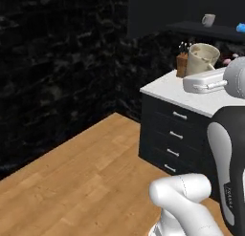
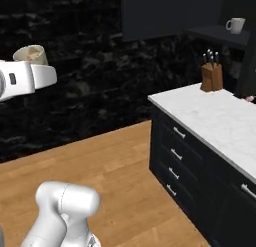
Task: Gather all objects into one cabinet and sort the glasses and bowls to opposite sides.
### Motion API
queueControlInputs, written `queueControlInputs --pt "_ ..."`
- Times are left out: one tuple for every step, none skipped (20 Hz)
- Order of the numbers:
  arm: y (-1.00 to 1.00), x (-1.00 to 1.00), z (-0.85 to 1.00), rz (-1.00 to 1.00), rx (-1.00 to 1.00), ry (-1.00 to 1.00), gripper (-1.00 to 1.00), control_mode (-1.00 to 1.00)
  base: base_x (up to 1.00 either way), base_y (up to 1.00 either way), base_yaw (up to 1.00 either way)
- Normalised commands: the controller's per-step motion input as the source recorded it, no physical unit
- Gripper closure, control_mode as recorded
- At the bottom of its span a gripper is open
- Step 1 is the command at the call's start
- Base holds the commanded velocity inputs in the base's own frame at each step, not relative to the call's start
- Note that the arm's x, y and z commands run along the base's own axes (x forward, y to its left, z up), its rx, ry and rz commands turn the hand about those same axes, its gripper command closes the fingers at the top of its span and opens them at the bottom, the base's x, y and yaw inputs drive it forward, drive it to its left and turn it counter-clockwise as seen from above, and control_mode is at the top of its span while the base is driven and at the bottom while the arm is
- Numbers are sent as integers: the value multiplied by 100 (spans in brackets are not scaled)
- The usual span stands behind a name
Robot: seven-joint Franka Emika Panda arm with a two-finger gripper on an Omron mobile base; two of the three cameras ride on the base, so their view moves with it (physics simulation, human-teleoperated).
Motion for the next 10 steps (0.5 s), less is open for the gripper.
queueControlInputs --pt "0 0 0 0 0 0 100 100 77 0 -53" --pt "0 0 0 0 0 0 100 100 74 0 -54" --pt "0 0 0 0 0 0 100 100 71 0 -55" --pt "0 0 0 0 0 0 100 100 68 0 -55" --pt "0 0 0 0 0 0 100 100 61 0 -57" --pt "0 0 0 0 0 0 100 100 61 0 -57" --pt "0 0 0 0 0 0 100 100 61 0 -57" --pt "0 0 0 0 0 0 100 100 61 0 -57" --pt "0 0 0 0 0 0 100 100 62 0 -57" --pt "0 0 0 0 0 0 100 100 64 0 -57"
